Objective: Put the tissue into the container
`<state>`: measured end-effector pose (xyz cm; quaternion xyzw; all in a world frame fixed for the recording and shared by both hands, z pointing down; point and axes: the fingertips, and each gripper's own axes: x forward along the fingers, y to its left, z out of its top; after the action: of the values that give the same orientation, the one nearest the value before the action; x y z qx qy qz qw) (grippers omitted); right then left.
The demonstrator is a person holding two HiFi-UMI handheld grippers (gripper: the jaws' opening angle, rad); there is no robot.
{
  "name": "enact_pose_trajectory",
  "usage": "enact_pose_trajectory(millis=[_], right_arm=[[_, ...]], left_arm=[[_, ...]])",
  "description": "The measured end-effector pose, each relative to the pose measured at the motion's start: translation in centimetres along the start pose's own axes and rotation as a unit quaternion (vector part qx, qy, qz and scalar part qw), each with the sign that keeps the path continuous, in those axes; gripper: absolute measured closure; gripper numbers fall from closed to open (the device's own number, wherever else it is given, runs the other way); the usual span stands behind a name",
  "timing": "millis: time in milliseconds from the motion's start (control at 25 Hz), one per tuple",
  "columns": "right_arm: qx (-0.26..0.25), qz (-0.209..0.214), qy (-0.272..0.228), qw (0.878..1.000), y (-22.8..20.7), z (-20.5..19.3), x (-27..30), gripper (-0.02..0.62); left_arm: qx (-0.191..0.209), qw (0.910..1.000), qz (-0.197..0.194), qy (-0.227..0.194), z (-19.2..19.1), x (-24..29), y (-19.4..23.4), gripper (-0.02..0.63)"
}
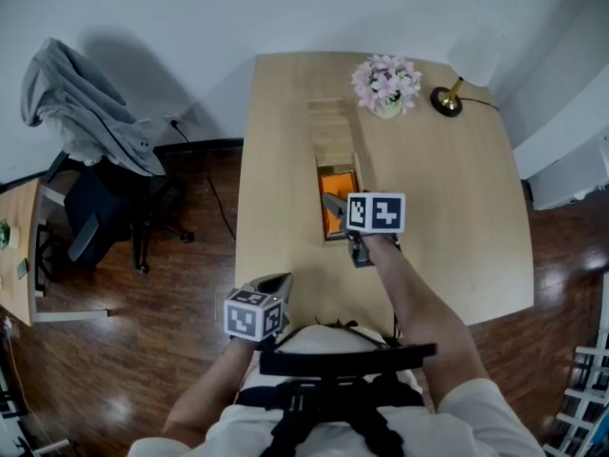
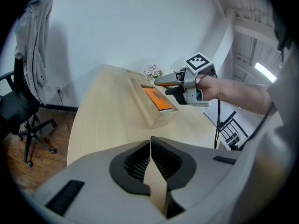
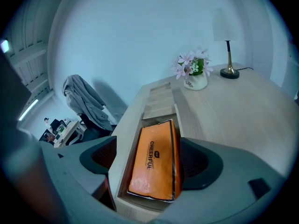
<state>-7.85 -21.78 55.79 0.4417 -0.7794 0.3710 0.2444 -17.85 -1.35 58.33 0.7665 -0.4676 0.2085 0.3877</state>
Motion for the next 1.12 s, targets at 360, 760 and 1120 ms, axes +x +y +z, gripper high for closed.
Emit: enact_pose_trajectory(millis=[360, 760, 1120], right_arm=[[-0.013, 0.002, -0.035, 0.999, -2.5, 2.0, -3.5, 0.173], [-0.005, -0.013, -0.053, 0.999, -8.9, 2.8, -8.3, 0.331], [-0.003, -0.037, -0.039, 0.999, -15.0, 0.7, -11.2, 0.528]], left_arm=[[-0.001, 1.0000, 0.004, 0.004, 0.3, 0.9, -1.7, 0.606], [-0.002, 0.9999, 0.004, 0.016, 0.5, 2.7, -4.2, 0.606], [0.017, 0.9978, 0.018, 0.061, -0.8, 4.3, -6.4, 0.606]])
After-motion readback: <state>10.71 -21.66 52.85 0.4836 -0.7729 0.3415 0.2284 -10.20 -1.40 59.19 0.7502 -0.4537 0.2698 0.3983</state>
